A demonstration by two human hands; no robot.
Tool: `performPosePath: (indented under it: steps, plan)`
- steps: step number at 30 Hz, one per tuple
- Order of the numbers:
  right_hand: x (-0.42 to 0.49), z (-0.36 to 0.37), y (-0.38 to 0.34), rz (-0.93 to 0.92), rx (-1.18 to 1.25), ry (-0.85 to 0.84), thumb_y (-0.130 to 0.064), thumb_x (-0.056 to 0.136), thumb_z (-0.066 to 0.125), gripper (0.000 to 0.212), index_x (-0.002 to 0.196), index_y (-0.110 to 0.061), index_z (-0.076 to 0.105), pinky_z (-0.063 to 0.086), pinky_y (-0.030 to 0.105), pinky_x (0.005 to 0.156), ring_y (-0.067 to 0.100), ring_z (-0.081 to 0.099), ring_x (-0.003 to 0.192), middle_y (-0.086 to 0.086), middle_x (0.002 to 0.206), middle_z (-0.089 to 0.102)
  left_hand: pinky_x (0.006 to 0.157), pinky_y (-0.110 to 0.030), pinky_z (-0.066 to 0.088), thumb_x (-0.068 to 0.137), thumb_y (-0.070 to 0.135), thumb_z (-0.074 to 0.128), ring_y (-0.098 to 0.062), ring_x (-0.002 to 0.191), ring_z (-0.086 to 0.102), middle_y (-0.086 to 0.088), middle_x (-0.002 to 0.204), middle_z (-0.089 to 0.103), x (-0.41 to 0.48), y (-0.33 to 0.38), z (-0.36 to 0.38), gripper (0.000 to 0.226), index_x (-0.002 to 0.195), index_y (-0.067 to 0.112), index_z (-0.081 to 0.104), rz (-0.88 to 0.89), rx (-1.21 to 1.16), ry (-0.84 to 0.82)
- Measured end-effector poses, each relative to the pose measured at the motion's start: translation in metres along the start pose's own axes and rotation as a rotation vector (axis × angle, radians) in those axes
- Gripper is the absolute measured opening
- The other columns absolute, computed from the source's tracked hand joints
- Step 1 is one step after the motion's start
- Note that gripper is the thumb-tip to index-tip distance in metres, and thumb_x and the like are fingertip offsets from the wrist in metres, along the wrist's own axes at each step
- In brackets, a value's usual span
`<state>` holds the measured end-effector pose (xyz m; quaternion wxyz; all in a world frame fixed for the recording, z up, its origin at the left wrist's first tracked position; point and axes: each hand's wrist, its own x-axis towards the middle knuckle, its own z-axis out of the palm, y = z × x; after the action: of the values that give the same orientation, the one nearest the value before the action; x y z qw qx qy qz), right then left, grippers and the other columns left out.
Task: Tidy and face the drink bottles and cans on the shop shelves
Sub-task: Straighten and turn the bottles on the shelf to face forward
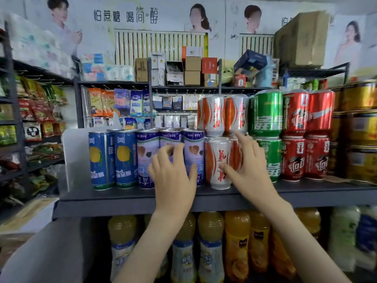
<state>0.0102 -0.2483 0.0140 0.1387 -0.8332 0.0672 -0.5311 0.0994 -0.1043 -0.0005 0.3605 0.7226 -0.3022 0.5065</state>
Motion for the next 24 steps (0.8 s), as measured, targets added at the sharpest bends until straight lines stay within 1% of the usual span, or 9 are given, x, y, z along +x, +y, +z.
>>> performPosePath:
  steps: [1,3,4,6,9,13,16,20,24]
  plan:
    - [-0.006,0.001,0.001,0.036,0.053,-0.013,-0.025,0.080,0.072,0.076,0.143,-0.019,0.029,0.029,0.031,0.106,0.014,0.034,0.126,0.001,0.137,0.041,0.082,-0.041,0.046,0.077,0.025,0.073,-0.027,0.102,0.050,-0.011,0.108,0.055,-0.005,0.007,-0.001,0.045,0.116,0.011,0.055,-0.029,-0.069,-0.065]
    - [-0.014,0.003,-0.001,0.105,0.125,-0.068,-0.023,0.082,0.071,0.075,0.144,-0.018,0.028,0.028,0.024,0.106,0.007,0.034,0.126,0.000,0.138,0.041,0.079,-0.029,0.044,0.088,0.032,0.062,-0.021,0.099,0.055,-0.004,0.111,0.054,-0.013,0.018,0.001,0.037,0.118,0.015,0.051,-0.133,-0.224,-0.289]
    - [-0.017,0.004,-0.001,0.148,0.138,-0.106,-0.026,0.083,0.070,0.075,0.144,-0.017,0.028,0.030,0.024,0.107,0.007,0.036,0.126,-0.001,0.139,0.041,0.079,-0.025,0.044,0.091,0.037,0.057,-0.017,0.099,0.055,0.000,0.112,0.054,-0.016,0.021,0.005,0.035,0.119,0.017,0.049,-0.165,-0.270,-0.361]
    - [-0.020,0.009,0.001,0.226,0.120,-0.151,-0.035,0.084,0.068,0.074,0.144,-0.016,0.030,0.036,0.034,0.108,0.013,0.041,0.128,0.001,0.140,0.044,0.084,-0.026,0.046,0.093,0.037,0.053,-0.015,0.103,0.056,0.001,0.116,0.057,-0.019,0.026,0.011,0.035,0.122,0.018,0.050,-0.176,-0.320,-0.410]
    - [-0.020,0.012,0.000,0.284,0.101,-0.148,-0.038,0.084,0.067,0.067,0.140,-0.016,0.036,0.042,0.041,0.103,0.018,0.048,0.124,0.001,0.135,0.051,0.090,-0.028,0.045,0.094,0.029,0.054,-0.016,0.109,0.056,-0.001,0.121,0.059,-0.016,0.029,0.016,0.036,0.127,0.016,0.049,-0.170,-0.346,-0.446]
    - [-0.019,0.014,-0.006,0.311,0.062,-0.133,-0.035,0.085,0.067,0.070,0.141,-0.014,0.033,0.038,0.033,0.105,0.019,0.045,0.126,0.002,0.137,0.047,0.088,-0.029,0.047,0.092,0.024,0.056,-0.016,0.106,0.057,-0.002,0.117,0.060,-0.011,0.028,0.018,0.029,0.119,0.015,0.052,-0.157,-0.323,-0.473]
    - [-0.018,0.016,-0.012,0.322,0.017,-0.113,-0.035,0.085,0.067,0.064,0.137,-0.014,0.036,0.038,0.027,0.095,0.020,0.045,0.122,0.003,0.133,0.048,0.088,-0.028,0.048,0.091,0.021,0.057,-0.017,0.106,0.057,-0.003,0.117,0.058,-0.008,0.030,0.017,0.029,0.118,0.014,0.050,-0.186,-0.329,-0.466]
    - [-0.015,0.018,-0.015,0.331,-0.024,-0.104,-0.032,0.088,0.064,0.054,0.132,-0.013,0.040,0.033,0.020,0.083,0.018,0.047,0.117,0.003,0.125,0.050,0.089,-0.030,0.047,0.092,0.019,0.055,-0.020,0.110,0.055,-0.007,0.124,0.054,-0.008,0.036,0.018,0.039,0.128,0.012,0.043,-0.201,-0.330,-0.493]
    - [-0.016,0.015,-0.015,0.329,-0.046,-0.088,-0.027,0.092,0.058,0.052,0.138,-0.014,0.038,0.038,0.024,0.090,0.017,0.049,0.117,0.002,0.128,0.053,0.095,-0.030,0.043,0.093,0.021,0.054,-0.021,0.122,0.047,-0.008,0.137,0.041,-0.011,0.043,0.020,0.060,0.144,0.015,0.022,-0.163,-0.309,-0.461]
